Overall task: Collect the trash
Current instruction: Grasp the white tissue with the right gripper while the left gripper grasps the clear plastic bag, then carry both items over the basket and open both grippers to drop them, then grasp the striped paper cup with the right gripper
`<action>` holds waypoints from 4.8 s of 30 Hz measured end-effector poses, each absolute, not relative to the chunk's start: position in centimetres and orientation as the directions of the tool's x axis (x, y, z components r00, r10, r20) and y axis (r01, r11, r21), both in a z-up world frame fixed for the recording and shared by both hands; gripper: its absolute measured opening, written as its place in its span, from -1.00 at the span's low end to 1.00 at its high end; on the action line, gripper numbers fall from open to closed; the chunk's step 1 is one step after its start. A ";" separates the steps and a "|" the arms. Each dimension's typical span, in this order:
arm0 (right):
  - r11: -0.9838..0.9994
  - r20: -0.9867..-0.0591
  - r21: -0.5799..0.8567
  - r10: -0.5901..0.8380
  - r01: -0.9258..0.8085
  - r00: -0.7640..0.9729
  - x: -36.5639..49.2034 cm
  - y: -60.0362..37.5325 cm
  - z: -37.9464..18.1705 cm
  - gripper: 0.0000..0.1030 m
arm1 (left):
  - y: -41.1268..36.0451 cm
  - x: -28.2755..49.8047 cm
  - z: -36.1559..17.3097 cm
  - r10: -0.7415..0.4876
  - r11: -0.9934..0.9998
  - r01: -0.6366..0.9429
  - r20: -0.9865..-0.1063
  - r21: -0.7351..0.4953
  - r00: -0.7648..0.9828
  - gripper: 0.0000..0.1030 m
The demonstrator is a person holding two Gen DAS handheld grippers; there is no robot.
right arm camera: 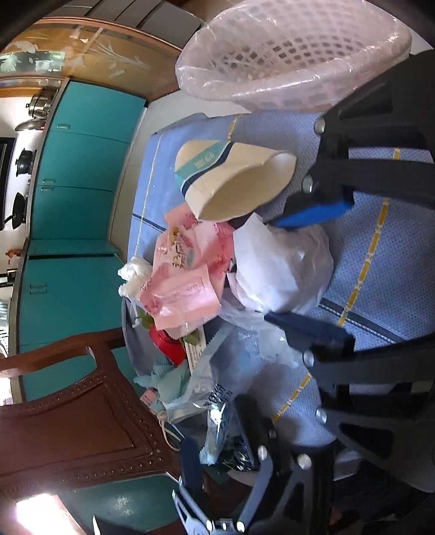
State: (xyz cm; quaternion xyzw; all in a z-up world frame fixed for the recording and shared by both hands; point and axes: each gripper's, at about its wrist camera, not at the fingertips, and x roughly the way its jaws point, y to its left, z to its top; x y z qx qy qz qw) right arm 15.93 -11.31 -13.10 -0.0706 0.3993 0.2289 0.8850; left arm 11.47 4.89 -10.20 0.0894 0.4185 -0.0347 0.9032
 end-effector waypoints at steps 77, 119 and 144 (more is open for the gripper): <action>0.967 -0.592 -0.068 -0.236 0.244 0.770 14.6 -33.4 -9.6 -0.26 | -14.2 18.0 -1.3 -0.565 0.793 0.577 -0.588 -0.194 0.579 -0.79; 0.946 -0.793 -0.079 0.132 -0.315 0.594 24.3 -13.1 -13.3 0.62 | 5.4 9.8 -9.7 0.120 0.992 -0.058 -0.727 0.111 0.676 0.75; 0.906 -0.722 -0.136 0.187 -0.402 0.666 21.5 -12.6 -11.6 -0.53 | 5.3 10.0 -9.6 0.116 0.993 -0.058 -0.731 0.104 0.673 0.78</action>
